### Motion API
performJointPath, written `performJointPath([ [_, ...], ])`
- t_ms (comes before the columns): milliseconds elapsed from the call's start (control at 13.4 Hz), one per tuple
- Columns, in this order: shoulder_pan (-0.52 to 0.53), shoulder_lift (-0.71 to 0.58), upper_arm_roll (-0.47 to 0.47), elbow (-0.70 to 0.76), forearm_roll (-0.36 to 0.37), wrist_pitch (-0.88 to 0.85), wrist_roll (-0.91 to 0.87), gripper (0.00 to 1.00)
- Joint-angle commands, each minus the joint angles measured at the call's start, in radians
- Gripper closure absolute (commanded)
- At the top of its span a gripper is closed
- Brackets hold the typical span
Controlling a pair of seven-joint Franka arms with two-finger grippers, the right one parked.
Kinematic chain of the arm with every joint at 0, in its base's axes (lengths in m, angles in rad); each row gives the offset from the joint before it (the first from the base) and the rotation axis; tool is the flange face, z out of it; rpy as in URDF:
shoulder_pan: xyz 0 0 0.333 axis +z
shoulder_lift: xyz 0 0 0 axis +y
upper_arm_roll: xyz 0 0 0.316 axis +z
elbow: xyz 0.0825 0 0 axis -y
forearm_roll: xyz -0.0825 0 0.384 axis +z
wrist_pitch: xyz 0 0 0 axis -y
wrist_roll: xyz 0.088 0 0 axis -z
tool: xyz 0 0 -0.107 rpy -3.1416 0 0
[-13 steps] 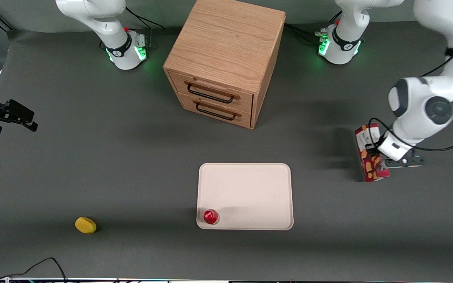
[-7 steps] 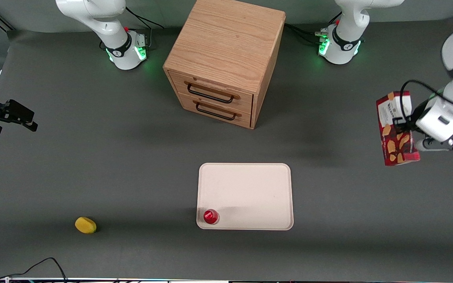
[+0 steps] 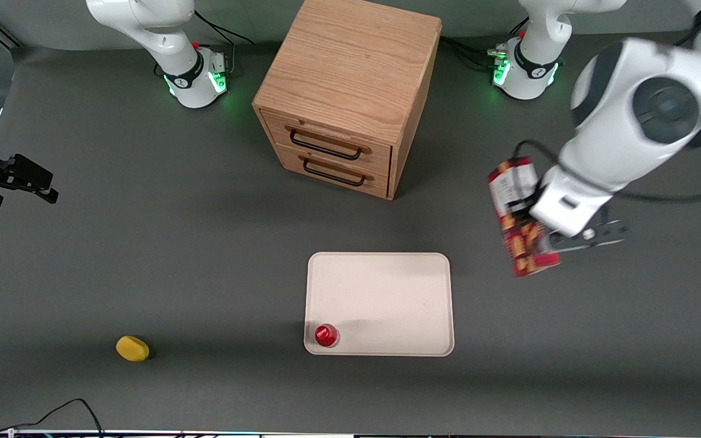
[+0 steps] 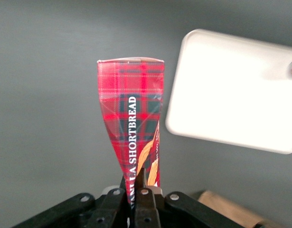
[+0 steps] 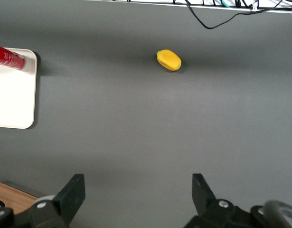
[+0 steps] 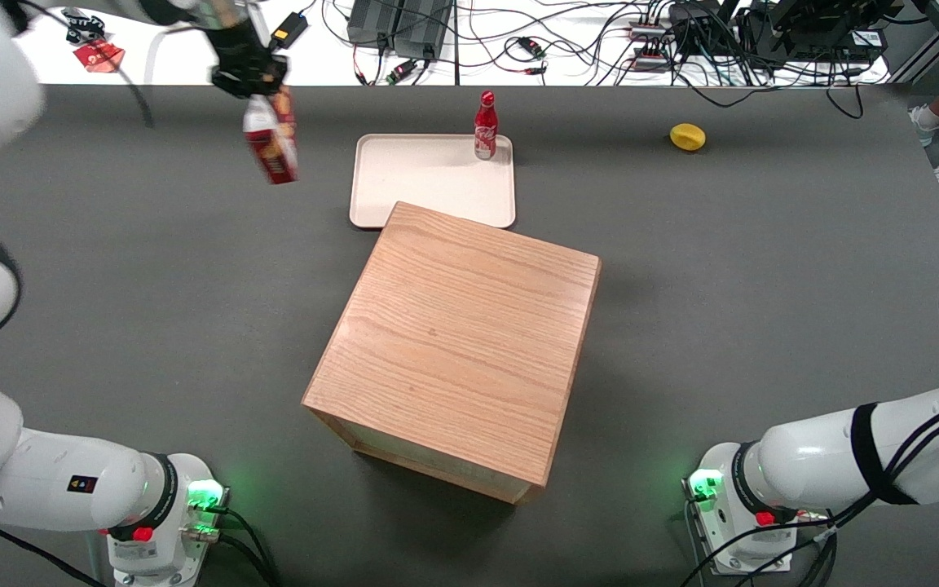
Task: Place red cookie box on tray
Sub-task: 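Lift the cookie box upright with the left gripper, then carry the box over the white tray and lower it onto the tray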
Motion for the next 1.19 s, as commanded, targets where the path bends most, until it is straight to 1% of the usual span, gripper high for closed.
performJointPath([
  [0,-0.070,0.152,-0.021,0.140,0.045,0.066,-0.161,1.00],
  [149,-0.109,0.221,-0.021,0.157,0.098,0.153,-0.240,1.00],
  [447,-0.132,0.324,-0.021,0.156,0.230,0.307,-0.297,1.00],
  [521,-0.130,0.343,-0.019,0.148,0.253,0.343,-0.299,1.00],
  [745,-0.126,0.404,-0.015,0.131,0.267,0.449,-0.304,1.00],
  [894,-0.127,0.432,-0.015,0.113,0.309,0.497,-0.343,1.00],
  [1043,-0.127,0.455,-0.015,0.076,0.368,0.547,-0.372,1.00],
  [1117,-0.124,0.456,-0.015,0.052,0.370,0.575,-0.376,1.00],
])
